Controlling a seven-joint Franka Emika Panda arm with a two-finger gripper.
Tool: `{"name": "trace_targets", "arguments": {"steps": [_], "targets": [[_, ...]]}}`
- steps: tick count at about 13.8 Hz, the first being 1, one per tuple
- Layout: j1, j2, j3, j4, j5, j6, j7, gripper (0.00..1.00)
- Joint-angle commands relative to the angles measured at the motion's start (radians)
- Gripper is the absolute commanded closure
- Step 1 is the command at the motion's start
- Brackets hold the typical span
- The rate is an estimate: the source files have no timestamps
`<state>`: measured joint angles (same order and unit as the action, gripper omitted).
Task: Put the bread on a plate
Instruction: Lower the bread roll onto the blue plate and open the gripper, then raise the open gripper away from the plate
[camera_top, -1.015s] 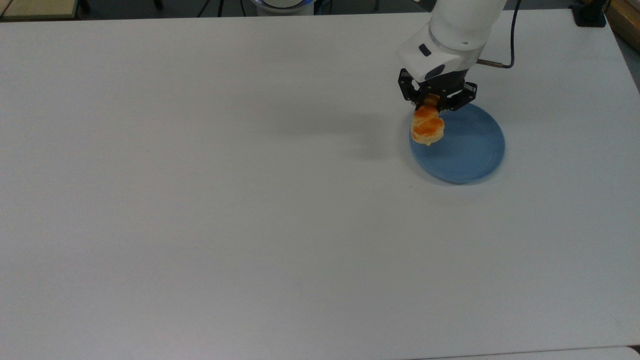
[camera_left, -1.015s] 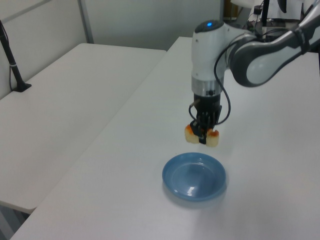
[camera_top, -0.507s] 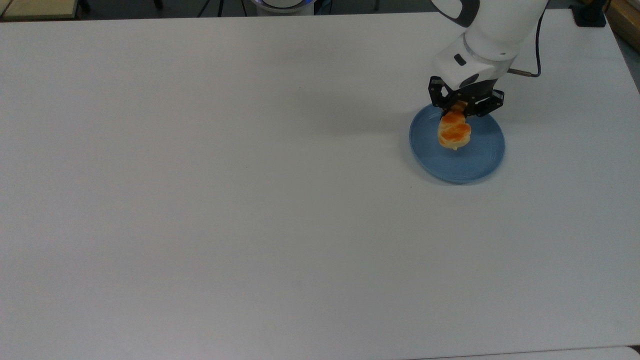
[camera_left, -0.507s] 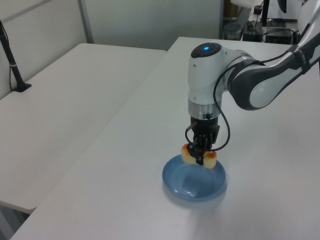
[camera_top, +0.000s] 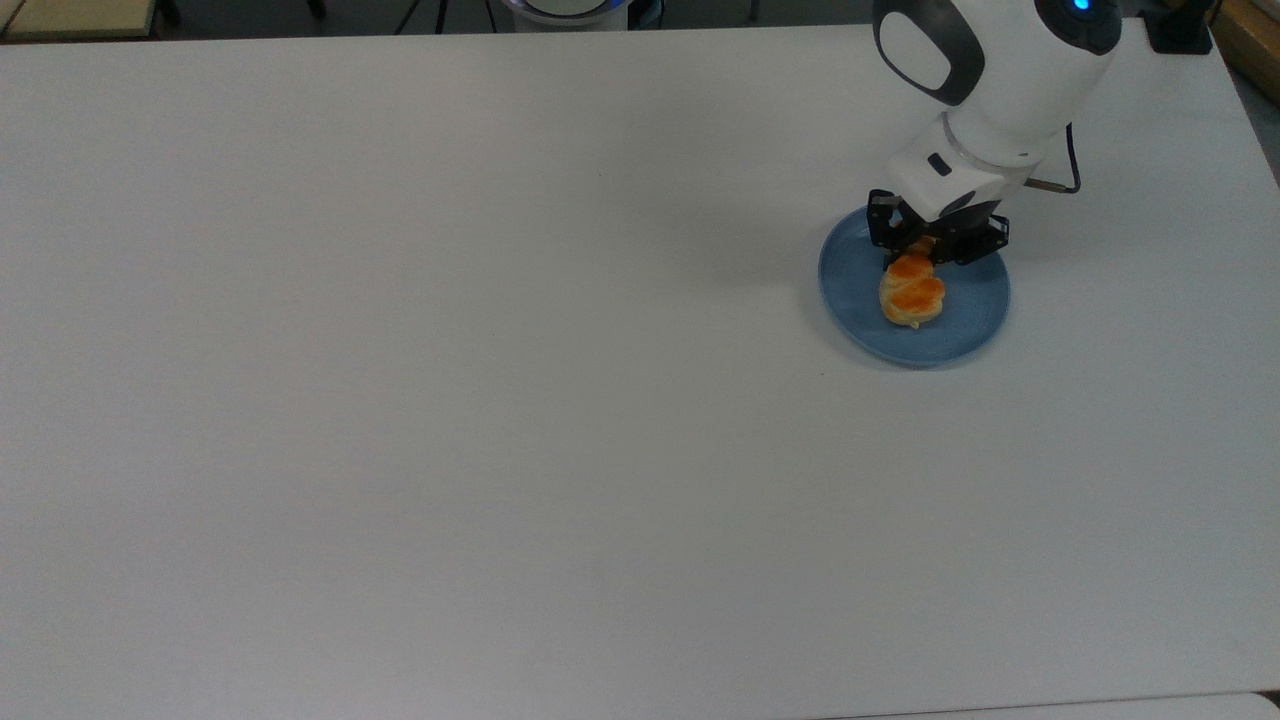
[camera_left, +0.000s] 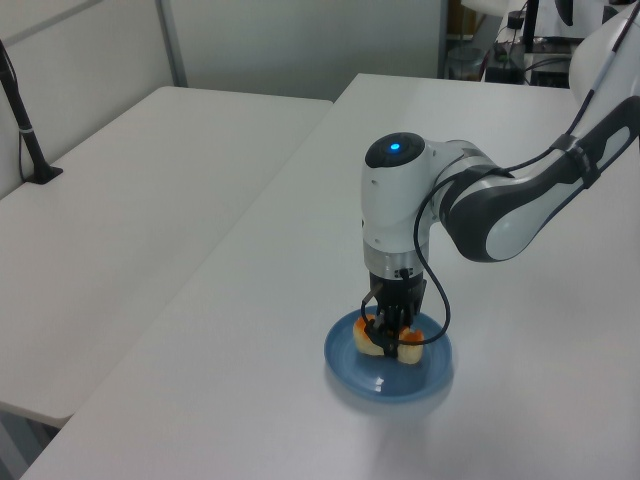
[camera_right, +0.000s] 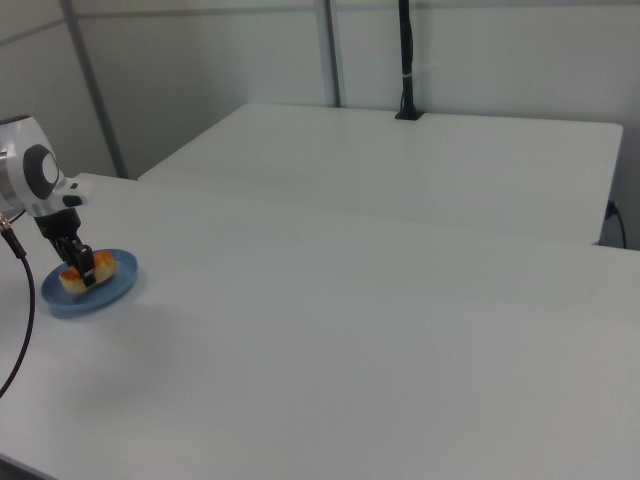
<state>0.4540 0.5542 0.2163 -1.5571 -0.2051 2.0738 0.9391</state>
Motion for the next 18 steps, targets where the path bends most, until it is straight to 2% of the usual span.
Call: {"name": "trace_targets", "arguments": {"steps": [1,2,3,4,8,10,12,13,14,16,18], "targets": [[0.009,0.004,-0.002,0.012,-0.043,0.015,0.024,0.52],[0.009,0.006,-0.002,0.011,-0.043,0.018,0.024,0.22],[0.009,0.006,-0.002,0.009,-0.043,0.020,0.024,0.06],[0.009,0.006,-0.002,0.009,-0.043,0.020,0.024,0.00],[0.002,-0.005,-0.002,0.011,-0.042,0.019,0.014,0.00],[-0.035,-0.075,-0.002,0.008,-0.033,-0.006,0.007,0.00],[-0.084,-0.152,-0.002,0.012,-0.025,-0.110,-0.037,0.00],[-0.121,-0.215,-0.002,0.012,-0.002,-0.171,-0.101,0.00],[-0.159,-0.290,-0.011,0.012,0.059,-0.252,-0.193,0.00],[-0.225,-0.388,-0.017,0.012,0.123,-0.378,-0.357,0.00],[-0.276,-0.515,-0.081,0.011,0.167,-0.513,-0.515,0.00]]}}
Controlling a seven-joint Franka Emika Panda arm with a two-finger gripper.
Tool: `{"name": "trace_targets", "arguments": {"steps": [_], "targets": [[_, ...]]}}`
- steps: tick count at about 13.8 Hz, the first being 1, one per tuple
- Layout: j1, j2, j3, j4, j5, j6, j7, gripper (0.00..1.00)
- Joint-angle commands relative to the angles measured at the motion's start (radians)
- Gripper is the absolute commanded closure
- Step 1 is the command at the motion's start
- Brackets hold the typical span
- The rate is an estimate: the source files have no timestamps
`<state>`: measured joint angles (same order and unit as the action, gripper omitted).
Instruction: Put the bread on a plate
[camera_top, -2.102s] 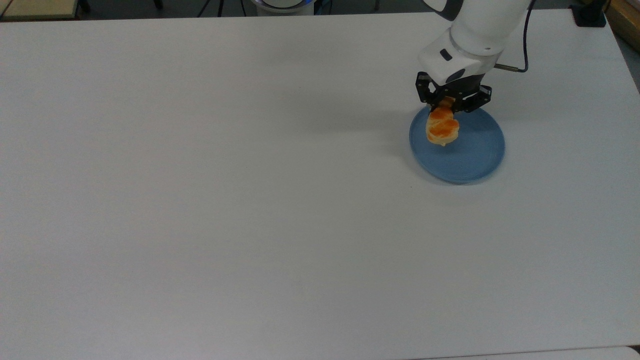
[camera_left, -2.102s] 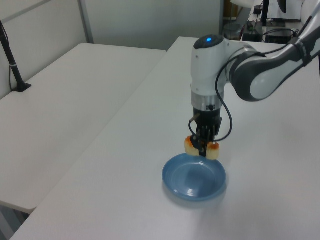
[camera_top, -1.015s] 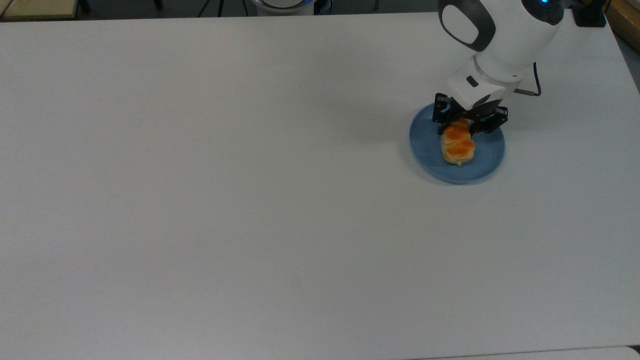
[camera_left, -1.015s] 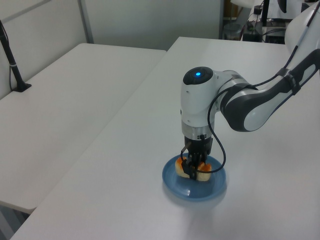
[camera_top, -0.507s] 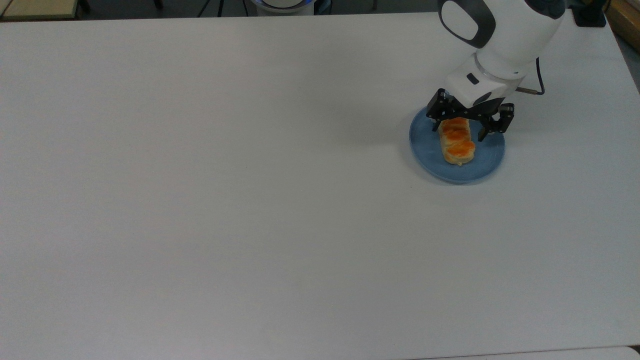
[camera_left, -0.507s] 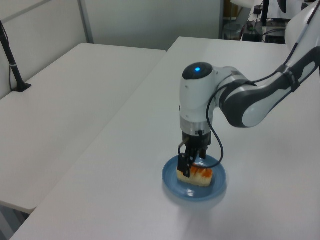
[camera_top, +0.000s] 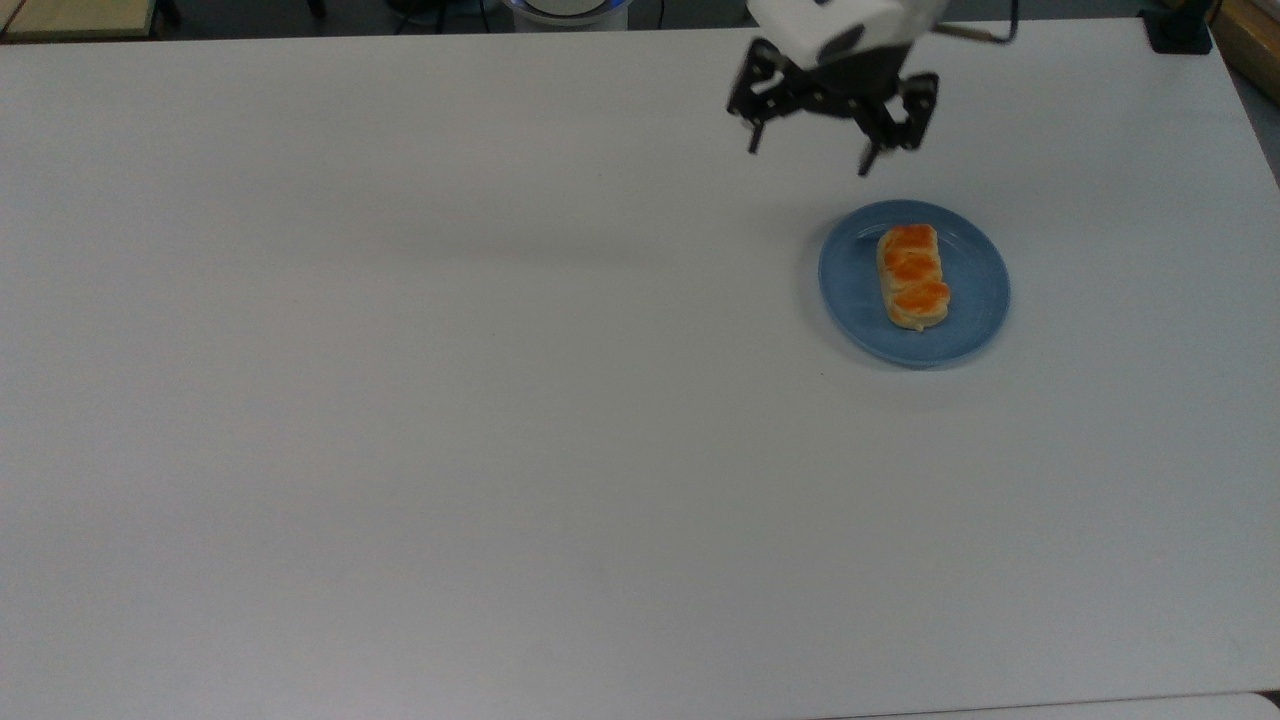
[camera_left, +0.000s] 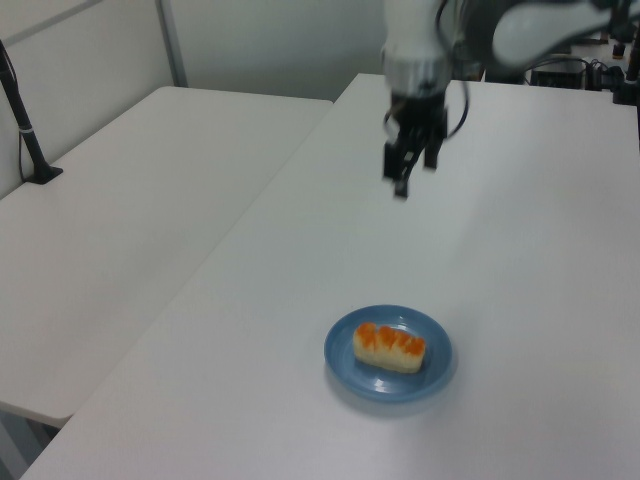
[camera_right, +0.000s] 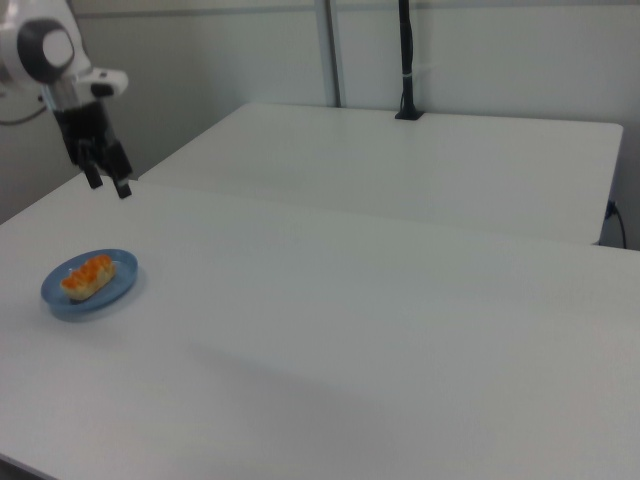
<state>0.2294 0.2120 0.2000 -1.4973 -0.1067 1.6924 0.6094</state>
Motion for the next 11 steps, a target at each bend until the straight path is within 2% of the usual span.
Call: {"name": "trace_targets", "arguments": {"steps": [1,2,3,5,7,9,11], "targets": [[-0.051,-0.225,-0.120,-0.052,0.084,-0.166,-0.248,0.00],[-0.051,-0.270,-0.187,-0.052,0.106,-0.193,-0.307,0.00],[-0.051,-0.314,-0.276,-0.051,0.143,-0.224,-0.372,0.00],[-0.076,-0.333,-0.350,-0.051,0.153,-0.227,-0.440,0.00],[-0.174,-0.321,-0.355,-0.069,0.154,-0.205,-0.561,0.00],[-0.202,-0.319,-0.358,-0.119,0.147,-0.087,-0.644,0.00],[-0.223,-0.309,-0.358,-0.158,0.140,-0.007,-0.658,0.00]]}}
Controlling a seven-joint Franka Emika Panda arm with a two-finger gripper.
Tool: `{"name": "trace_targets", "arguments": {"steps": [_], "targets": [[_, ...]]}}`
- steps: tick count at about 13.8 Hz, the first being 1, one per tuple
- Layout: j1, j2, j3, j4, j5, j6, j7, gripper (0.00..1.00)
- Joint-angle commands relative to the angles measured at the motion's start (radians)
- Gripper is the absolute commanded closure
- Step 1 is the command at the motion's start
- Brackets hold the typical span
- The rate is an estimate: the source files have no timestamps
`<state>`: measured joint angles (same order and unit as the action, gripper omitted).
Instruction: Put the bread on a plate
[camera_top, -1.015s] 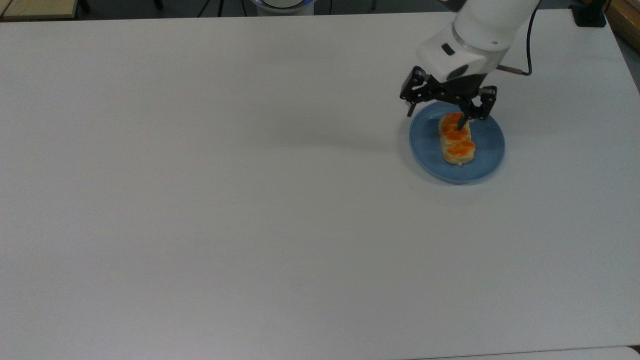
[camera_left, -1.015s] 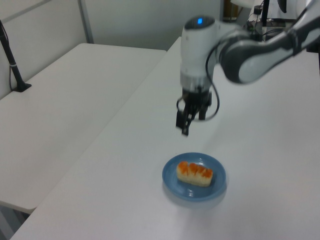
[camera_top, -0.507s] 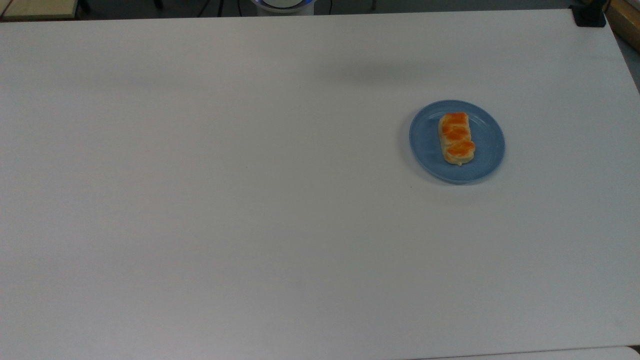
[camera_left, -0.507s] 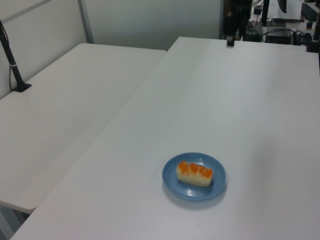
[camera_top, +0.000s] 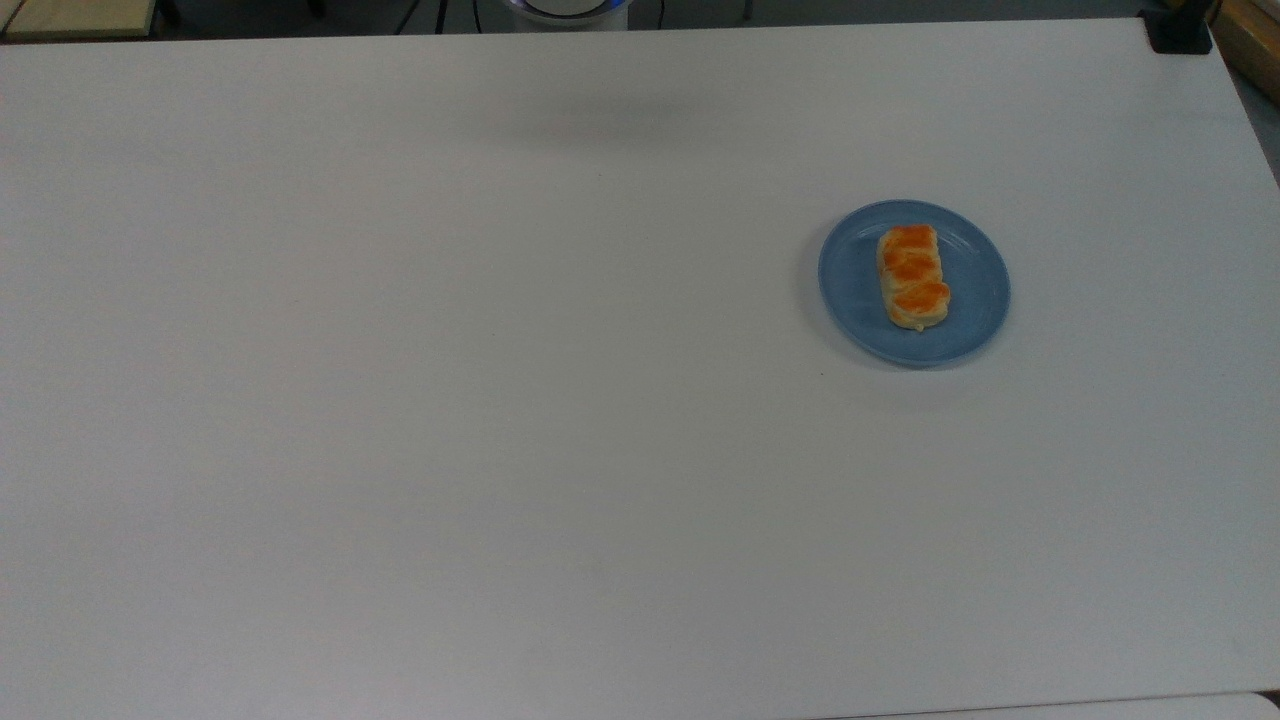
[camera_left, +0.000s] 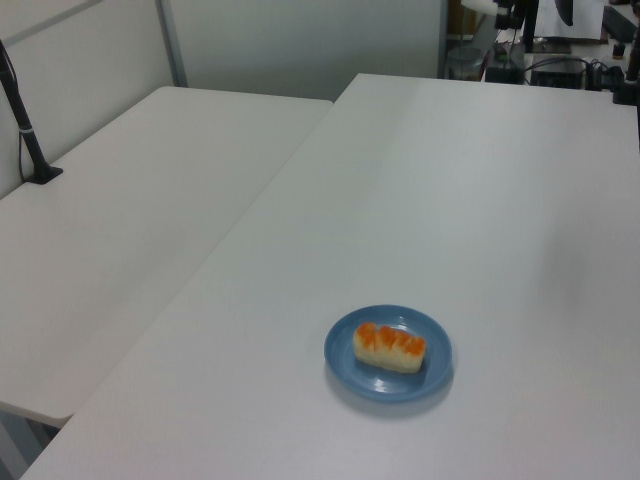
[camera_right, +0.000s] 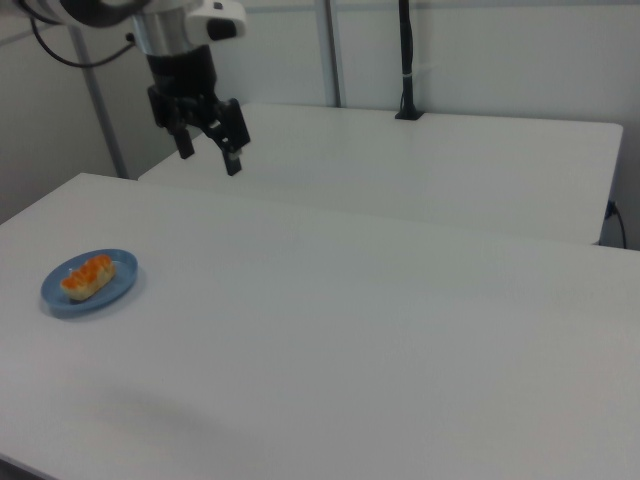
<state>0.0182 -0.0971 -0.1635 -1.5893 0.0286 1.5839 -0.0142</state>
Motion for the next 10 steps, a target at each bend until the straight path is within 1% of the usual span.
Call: {"name": "trace_targets", "arguments": {"steps": [1,2,4,6,7,8,10], "targets": [[-0.014,0.011,0.005,-0.072,0.004,0.116,-0.041,0.00],[-0.015,0.028,0.005,-0.086,-0.007,0.129,-0.061,0.00],[-0.015,0.031,0.005,-0.109,-0.027,0.163,-0.078,0.00],[-0.015,0.036,0.004,-0.107,-0.027,0.169,-0.079,0.00],[-0.014,0.037,-0.007,-0.107,-0.027,0.169,-0.081,0.00],[0.002,0.036,-0.037,-0.104,-0.026,0.159,-0.079,0.00],[0.064,0.039,-0.095,-0.101,-0.024,0.160,-0.067,0.00]]}}
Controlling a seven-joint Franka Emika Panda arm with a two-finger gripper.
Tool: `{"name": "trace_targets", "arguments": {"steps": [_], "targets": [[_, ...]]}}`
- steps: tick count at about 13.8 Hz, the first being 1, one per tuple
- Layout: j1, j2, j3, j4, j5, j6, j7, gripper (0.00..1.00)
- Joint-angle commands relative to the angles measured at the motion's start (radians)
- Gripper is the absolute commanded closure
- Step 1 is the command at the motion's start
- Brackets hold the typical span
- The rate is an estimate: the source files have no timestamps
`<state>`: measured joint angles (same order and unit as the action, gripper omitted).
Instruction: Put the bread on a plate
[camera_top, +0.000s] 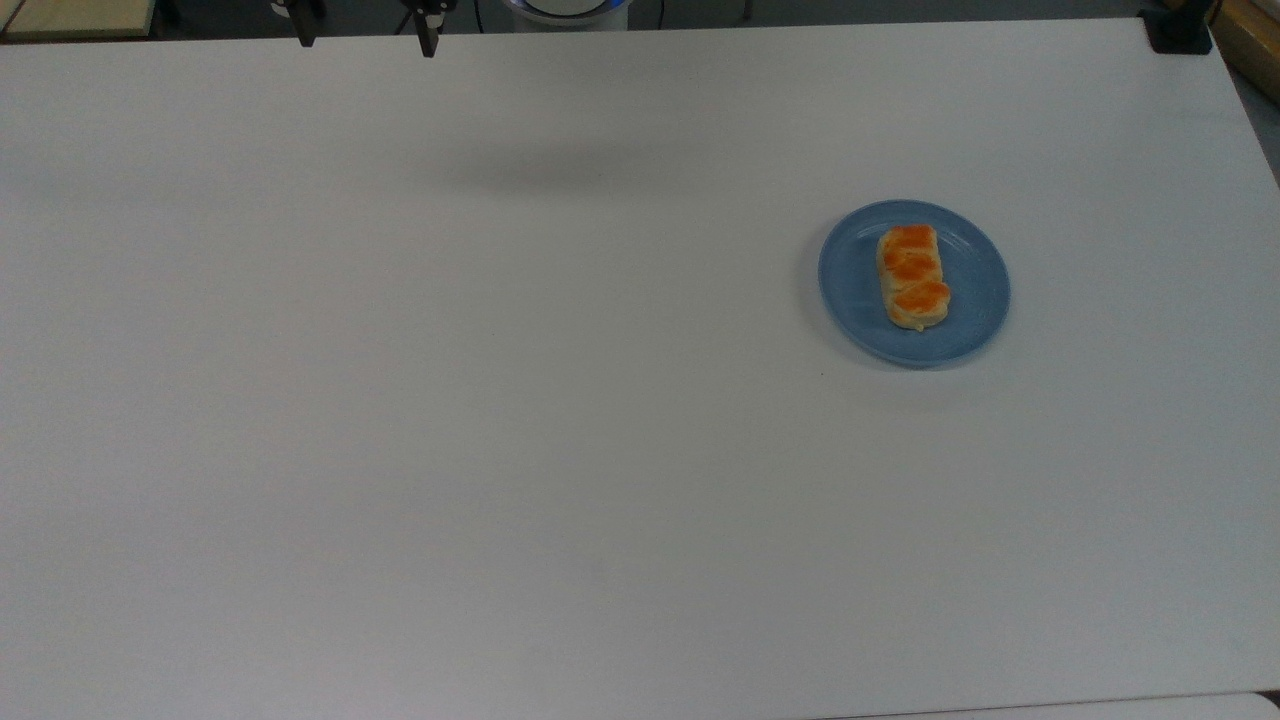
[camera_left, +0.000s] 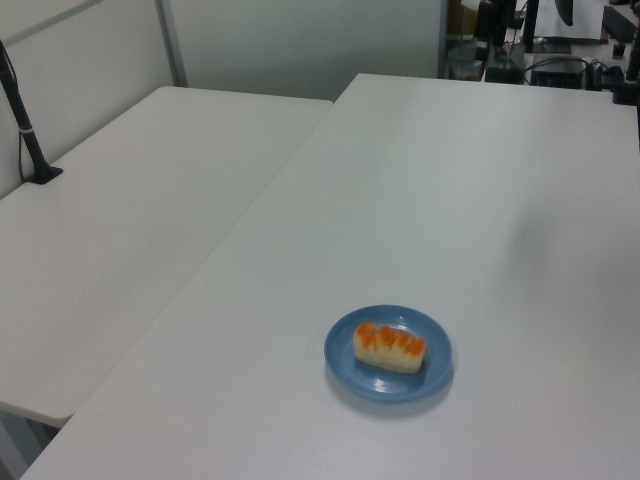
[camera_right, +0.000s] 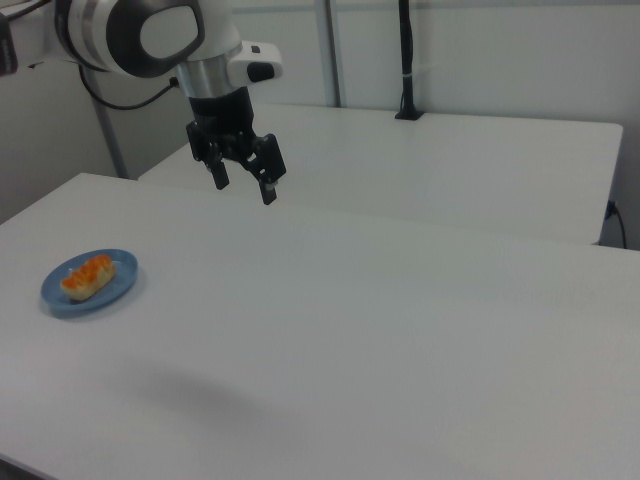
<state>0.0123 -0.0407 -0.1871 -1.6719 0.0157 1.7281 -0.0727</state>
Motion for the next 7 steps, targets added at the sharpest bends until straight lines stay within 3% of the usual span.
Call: {"name": "trace_targets", "arguments": {"steps": [1,7], "targets": [[0.071,-0.018,-0.074,-0.019,-0.011,0.018,-0.010,0.00],[0.058,-0.010,-0.087,-0.019,0.012,0.074,-0.009,0.00]]}}
